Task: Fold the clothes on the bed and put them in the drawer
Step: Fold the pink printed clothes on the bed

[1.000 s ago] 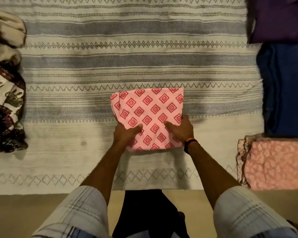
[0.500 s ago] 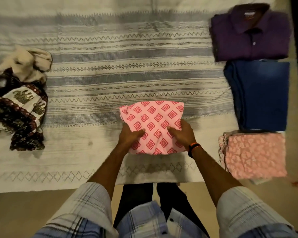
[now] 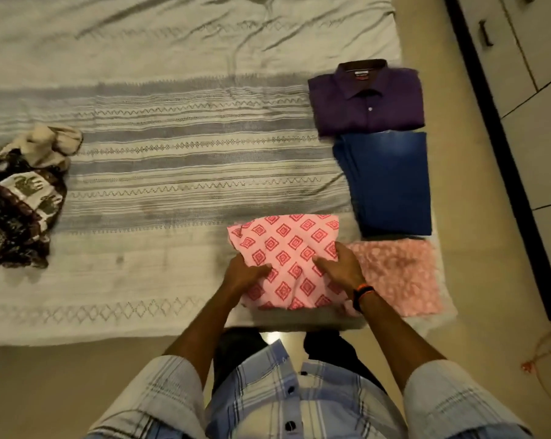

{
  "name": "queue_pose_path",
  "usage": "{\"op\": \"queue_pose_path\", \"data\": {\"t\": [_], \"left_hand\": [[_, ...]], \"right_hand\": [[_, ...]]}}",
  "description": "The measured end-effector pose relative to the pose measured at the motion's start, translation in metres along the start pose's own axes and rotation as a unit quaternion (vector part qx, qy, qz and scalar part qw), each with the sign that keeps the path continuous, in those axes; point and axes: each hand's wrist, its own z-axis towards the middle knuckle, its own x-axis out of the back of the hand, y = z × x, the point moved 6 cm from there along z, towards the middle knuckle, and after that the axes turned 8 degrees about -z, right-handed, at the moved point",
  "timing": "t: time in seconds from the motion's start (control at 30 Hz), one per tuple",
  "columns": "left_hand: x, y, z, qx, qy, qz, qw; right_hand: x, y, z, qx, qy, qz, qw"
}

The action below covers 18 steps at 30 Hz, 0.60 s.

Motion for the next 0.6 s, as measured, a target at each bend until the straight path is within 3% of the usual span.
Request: {"op": "queue_pose_path", "data": {"t": [0.3,0.6], "left_hand": [[-0.134,-0.022,-0.043,0.026,-0.033,0.031,0.999],[-0.210,-0.026,-0.041,0.034,-0.051,0.070,0.996]], "right_hand": [[0.113,0.095,-0.032,-0.022,0.009,-0.008,1.000],[0.175,0.151,-0.027,-0.063,0.029,-0.013,0.997]]}}
